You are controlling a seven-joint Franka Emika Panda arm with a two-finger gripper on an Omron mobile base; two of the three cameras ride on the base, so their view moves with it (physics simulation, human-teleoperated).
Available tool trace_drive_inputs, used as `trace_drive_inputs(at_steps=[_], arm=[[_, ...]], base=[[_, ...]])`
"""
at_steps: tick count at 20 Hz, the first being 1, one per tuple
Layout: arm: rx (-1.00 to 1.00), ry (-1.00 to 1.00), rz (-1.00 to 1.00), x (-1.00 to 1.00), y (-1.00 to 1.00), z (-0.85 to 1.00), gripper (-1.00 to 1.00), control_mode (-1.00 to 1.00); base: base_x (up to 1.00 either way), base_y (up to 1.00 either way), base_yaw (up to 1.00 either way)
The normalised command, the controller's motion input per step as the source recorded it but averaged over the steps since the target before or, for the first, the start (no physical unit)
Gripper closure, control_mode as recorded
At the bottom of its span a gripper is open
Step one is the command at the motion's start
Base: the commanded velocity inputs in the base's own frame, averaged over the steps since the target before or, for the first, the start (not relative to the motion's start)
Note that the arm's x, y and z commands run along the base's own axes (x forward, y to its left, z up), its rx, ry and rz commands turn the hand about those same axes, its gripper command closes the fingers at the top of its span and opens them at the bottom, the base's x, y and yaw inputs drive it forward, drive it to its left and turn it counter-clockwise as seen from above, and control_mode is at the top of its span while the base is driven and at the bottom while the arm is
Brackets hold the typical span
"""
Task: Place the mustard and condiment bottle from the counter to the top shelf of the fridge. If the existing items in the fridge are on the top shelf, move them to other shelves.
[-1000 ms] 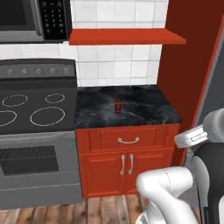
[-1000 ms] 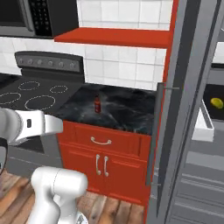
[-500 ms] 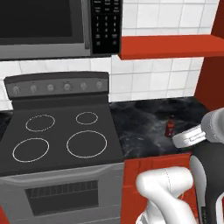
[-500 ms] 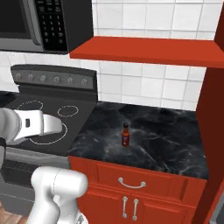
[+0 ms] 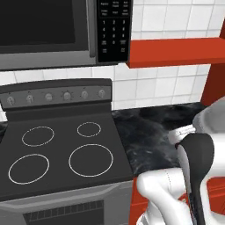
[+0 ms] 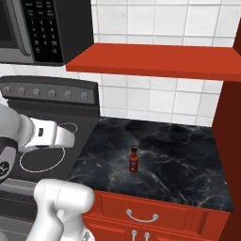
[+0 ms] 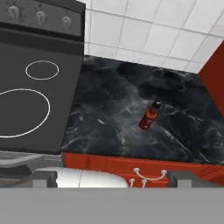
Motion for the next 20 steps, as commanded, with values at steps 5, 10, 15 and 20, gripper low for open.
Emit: trace_drive_inputs(at_steps=[5, 10, 15, 20], arm=[[0.04, 0.05, -0.44, 0.77, 0.0, -0.74, -1.0, -1.0], [-0.03, -0.06, -0.51, 0.98, -0.02, -0.39, -1.0, -1.0], [-0.12, -0.09, -0.56, 0.74, -0.11, -0.43, -1.0, -1.0], [-0.1, -0.11, -0.64, 0.42, -0.25, -0.42, -1.0, -1.0]], base=[[0.0, 0.0, 0.0], [0.0, 0.0, 0.0], [0.0, 0.0, 0.0], [0.0, 0.0, 0.0]])
